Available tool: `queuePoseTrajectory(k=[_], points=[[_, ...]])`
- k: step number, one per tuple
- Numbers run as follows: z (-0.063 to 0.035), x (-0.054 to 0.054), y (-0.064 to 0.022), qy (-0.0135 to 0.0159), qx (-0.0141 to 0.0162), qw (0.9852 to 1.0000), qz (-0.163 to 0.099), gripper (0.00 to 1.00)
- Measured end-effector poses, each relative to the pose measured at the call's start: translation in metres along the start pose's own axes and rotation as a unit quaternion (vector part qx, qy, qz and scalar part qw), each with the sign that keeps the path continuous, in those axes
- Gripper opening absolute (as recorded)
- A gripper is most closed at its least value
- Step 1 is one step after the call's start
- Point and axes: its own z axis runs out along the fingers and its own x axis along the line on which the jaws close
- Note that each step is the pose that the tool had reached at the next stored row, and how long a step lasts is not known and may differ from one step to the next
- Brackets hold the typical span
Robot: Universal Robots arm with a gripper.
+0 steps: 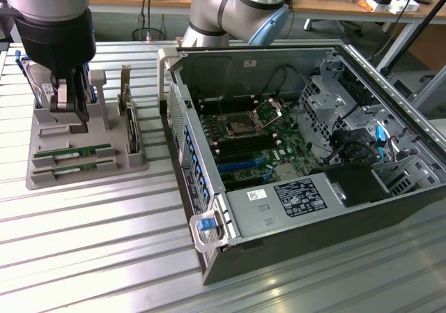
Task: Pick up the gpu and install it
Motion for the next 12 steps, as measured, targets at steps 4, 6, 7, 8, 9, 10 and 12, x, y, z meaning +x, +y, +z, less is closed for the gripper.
queuePoseTrajectory(k=[4, 6, 7, 8, 9, 10, 12], points=[[0.0024, 0.0000, -0.0001, 0.0000, 0.0000, 1.0000, 0.000, 0.31], [0.0034, -0.0001, -0.0001, 0.0000, 0.0000, 1.0000, 0.000, 0.31], [0.0042, -0.0001, -0.0002, 0.0000, 0.0000, 1.0000, 0.000, 0.31], [0.0053, -0.0001, -0.0002, 0.0000, 0.0000, 1.0000, 0.000, 0.31], [0.0058, -0.0001, -0.0002, 0.0000, 0.0000, 1.0000, 0.000, 0.31], [0.0063, -0.0001, -0.0003, 0.0000, 0.0000, 1.0000, 0.000, 0.31], [0.0076, -0.0002, -0.0003, 0.0000, 0.0000, 1.0000, 0.000, 0.31]])
